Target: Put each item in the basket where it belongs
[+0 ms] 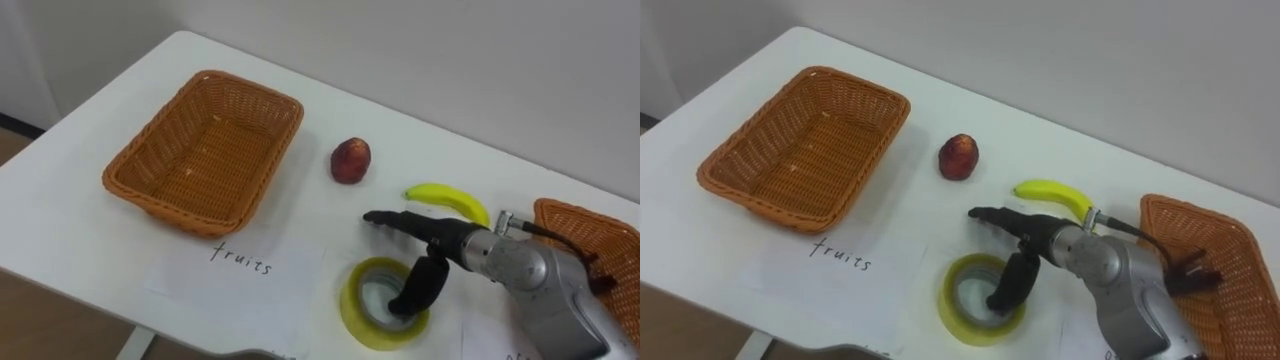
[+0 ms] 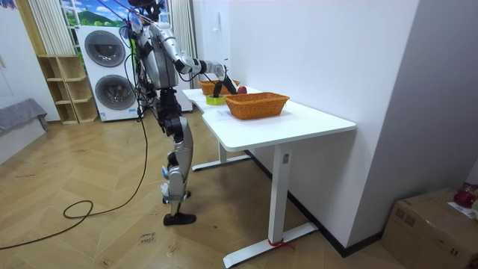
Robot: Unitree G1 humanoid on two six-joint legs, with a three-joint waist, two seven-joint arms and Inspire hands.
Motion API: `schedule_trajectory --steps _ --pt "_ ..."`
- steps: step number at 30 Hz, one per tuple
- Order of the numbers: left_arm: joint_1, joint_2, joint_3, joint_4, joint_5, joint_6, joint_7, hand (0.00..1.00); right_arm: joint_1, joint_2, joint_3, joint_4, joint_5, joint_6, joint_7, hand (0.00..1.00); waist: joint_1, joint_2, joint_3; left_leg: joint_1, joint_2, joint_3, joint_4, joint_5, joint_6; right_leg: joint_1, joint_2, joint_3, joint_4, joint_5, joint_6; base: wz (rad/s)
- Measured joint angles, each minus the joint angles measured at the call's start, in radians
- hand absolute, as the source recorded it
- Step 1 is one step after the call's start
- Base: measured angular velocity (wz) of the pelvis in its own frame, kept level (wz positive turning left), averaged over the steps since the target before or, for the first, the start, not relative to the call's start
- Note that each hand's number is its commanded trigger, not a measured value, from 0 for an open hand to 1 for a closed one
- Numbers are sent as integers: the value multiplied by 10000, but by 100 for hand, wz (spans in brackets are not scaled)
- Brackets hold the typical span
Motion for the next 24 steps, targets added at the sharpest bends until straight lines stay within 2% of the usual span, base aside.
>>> schedule_trajectory --steps 4,10,15,18,24 --pt "-67 28 -14 9 -5 -12 28 0 0 2 -7 -354 -109 2 -211 100 -2 0 0 9 6 13 -16 0 0 -3 1 -7 0 0 0 0" --pt "-196 121 -14 141 -9 -86 38 0 66 156 104 -475 -380 -19 40 100 17 13 11 60 6 63 -56 0 1 16 -1 8 5 0 0 0" --pt "-202 178 -229 140 -9 -155 38 0 138 216 96 -480 -415 -48 58 100 -1 83 63 59 9 59 -56 0 0 21 -1 4 5 0 0 0" --pt "-201 181 -229 139 -9 -284 40 0 141 217 96 -480 -436 -52 58 100 -1 89 66 58 7 61 -55 0 0 19 -1 3 6 0 0 0" --pt "-205 188 -231 127 -5 -298 73 0 146 231 94 -498 -502 -56 58 100 -9 91 65 46 6 59 -54 0 0 9 -1 3 6 0 0 0"
